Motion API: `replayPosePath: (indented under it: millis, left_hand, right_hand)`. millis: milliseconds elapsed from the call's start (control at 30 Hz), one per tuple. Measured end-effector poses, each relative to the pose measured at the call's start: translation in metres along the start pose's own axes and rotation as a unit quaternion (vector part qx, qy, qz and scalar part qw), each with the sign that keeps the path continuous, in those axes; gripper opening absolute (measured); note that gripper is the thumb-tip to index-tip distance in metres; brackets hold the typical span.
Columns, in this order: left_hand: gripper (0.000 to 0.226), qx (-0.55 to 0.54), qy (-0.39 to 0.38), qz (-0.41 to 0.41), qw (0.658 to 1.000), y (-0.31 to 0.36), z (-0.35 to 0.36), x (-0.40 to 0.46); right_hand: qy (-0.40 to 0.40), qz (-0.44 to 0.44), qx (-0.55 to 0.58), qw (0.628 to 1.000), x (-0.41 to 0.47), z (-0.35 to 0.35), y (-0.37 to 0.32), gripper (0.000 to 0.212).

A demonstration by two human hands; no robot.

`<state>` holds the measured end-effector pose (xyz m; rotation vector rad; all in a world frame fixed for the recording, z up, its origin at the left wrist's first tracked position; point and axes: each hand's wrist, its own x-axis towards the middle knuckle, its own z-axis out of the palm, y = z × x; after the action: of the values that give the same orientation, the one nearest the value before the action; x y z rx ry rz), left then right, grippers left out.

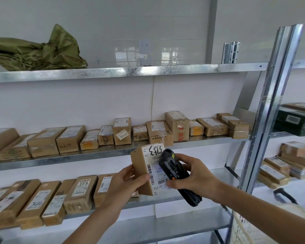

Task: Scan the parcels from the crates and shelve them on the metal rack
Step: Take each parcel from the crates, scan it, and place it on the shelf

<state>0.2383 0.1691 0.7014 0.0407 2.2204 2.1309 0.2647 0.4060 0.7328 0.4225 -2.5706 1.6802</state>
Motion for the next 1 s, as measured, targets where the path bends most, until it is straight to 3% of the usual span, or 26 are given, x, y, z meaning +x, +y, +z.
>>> replayPosePath:
  millis: [133,267,433,633,900,1000]
  left_hand:
    - [0.046,0.018,0.005,-0.006,1.000,0.000,-0.005,0.006]
    - [0.047,0.034,0.002,-0.005,0.999,0.004,-0.013,0.014]
    - [0.041,0.039,-0.010,-0.001,0.999,0.016,-0.025,0.025]
    - [0.047,0.059,-0.022,0.025,0.998,0.033,-0.045,0.036]
    - [0.046,0.097,-0.026,0.046,0.994,0.059,-0.060,0.044]
    - [0.061,0.101,-0.025,0.052,0.993,0.068,-0.065,0.046]
  right_hand:
    - [-0.007,-0.001,-0.035,0.999,0.007,0.000,-0.003,0.059]
    - [-0.004,-0.007,-0.086,0.996,0.013,0.000,-0.010,0.065]
    - [0.015,-0.042,-0.215,0.976,0.016,-0.006,-0.022,0.072]
    - [-0.038,-0.063,-0.455,0.888,0.019,-0.027,-0.051,0.088]
    - [-0.070,-0.124,-0.610,0.780,0.019,-0.039,-0.091,0.088]
    - [-0.080,-0.110,-0.634,0.761,0.020,-0.041,-0.104,0.090]
